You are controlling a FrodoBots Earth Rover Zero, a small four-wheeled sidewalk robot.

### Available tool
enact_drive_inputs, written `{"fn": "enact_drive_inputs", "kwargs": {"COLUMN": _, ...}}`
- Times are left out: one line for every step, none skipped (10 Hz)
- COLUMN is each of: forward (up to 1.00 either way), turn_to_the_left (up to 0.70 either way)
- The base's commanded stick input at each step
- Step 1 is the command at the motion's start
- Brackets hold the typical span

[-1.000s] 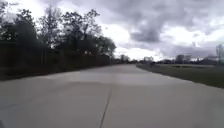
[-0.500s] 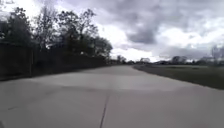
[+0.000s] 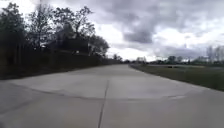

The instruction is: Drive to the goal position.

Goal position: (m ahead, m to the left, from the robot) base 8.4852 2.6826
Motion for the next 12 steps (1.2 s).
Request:
{"fn": "enact_drive_inputs", "kwargs": {"forward": 1.00, "turn_to_the_left": -0.12}}
{"fn": "enact_drive_inputs", "kwargs": {"forward": 1.00, "turn_to_the_left": -0.11}}
{"fn": "enact_drive_inputs", "kwargs": {"forward": 1.00, "turn_to_the_left": -0.05}}
{"fn": "enact_drive_inputs", "kwargs": {"forward": 1.00, "turn_to_the_left": 0.00}}
{"fn": "enact_drive_inputs", "kwargs": {"forward": 1.00, "turn_to_the_left": 0.00}}
{"fn": "enact_drive_inputs", "kwargs": {"forward": 1.00, "turn_to_the_left": 0.00}}
{"fn": "enact_drive_inputs", "kwargs": {"forward": 1.00, "turn_to_the_left": 0.00}}
{"fn": "enact_drive_inputs", "kwargs": {"forward": 1.00, "turn_to_the_left": 0.00}}
{"fn": "enact_drive_inputs", "kwargs": {"forward": 1.00, "turn_to_the_left": 0.00}}
{"fn": "enact_drive_inputs", "kwargs": {"forward": 1.00, "turn_to_the_left": 0.00}}
{"fn": "enact_drive_inputs", "kwargs": {"forward": 1.00, "turn_to_the_left": 0.00}}
{"fn": "enact_drive_inputs", "kwargs": {"forward": 1.00, "turn_to_the_left": 0.00}}
